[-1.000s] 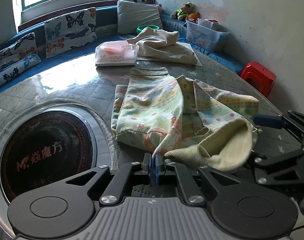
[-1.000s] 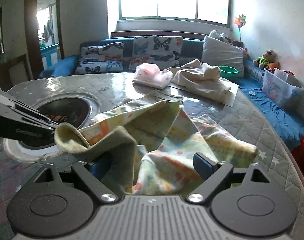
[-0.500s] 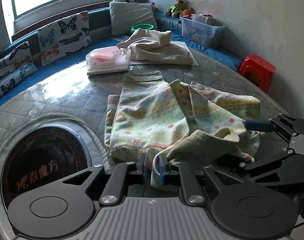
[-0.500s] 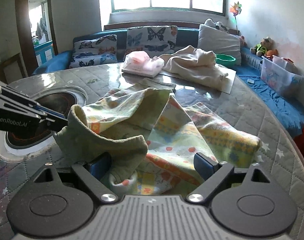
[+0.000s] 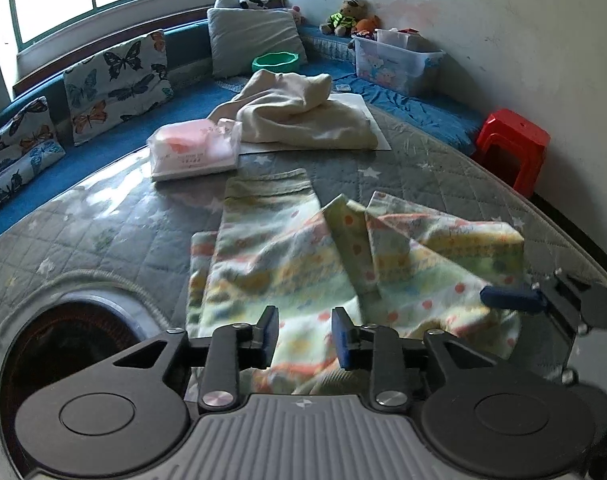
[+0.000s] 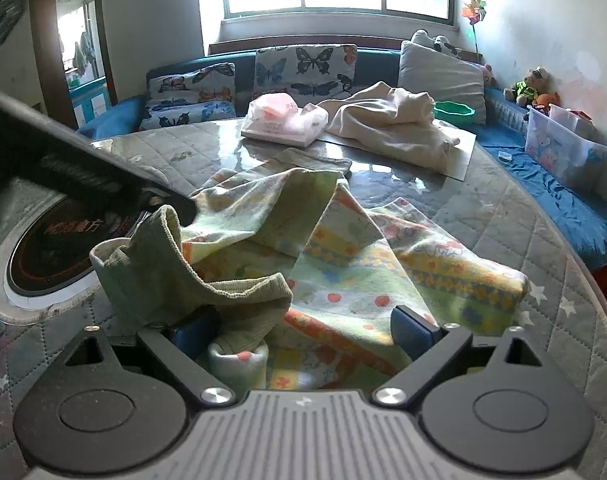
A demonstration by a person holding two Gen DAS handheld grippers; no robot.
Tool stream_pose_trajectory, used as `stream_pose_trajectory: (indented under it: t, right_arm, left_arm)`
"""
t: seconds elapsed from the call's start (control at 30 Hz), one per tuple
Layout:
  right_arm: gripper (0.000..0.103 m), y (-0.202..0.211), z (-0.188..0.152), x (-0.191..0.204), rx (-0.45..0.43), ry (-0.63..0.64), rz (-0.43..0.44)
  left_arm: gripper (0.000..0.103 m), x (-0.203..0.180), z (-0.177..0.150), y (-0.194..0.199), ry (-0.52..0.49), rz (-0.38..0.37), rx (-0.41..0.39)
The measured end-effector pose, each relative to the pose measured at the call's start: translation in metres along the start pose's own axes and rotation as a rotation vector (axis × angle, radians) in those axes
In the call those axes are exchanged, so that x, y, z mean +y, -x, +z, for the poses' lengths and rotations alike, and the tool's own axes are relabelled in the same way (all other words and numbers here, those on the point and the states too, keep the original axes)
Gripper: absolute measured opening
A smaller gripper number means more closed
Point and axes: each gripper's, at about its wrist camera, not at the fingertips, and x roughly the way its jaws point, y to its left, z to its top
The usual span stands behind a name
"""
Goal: Fold clothes
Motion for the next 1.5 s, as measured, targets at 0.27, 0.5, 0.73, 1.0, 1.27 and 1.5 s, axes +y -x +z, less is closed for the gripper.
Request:
stream_pose_trajectory:
  t: [0.27,0.5,0.73,1.0,1.27,1.5]
  right_arm:
    - [0.095,0.001,0.0,-0.002,0.001,-0.006,0.015]
    - [0.095,0.006,0.0,-0.004,-0.005,0.005,0.023]
    - [0.095,0.02,0.002,-0.007,-0.03,0.009,0.018]
    - [0.095,0.039,0.01,-0.016,-0.074,-0.001,-0.009]
    - [0.095,0.039,0.024,-0.031,-0.1,-0.044,-0.017]
    - [0.084,0.004,0.041,-0.051,-0.053,-0.077,-0.017]
  left_arm:
    - [0.047,-0.015,0.016,-0.034,-0.027,0.034,0.053]
    - [0.025,-0.012,0.007,-0.051,-0.022,0.035,0.102]
    - [0.007,0.0,-0.002,-0.048,-0.005,0.039,0.1]
    - [0.002,0.026,-0.018,-0.024,0.037,0.08,0.059]
    - [0.002,0.05,-0.034,0.006,0.079,0.106,0.021]
    - [0.014,0.033,-0.007,0.001,0.05,0.042,-0.003]
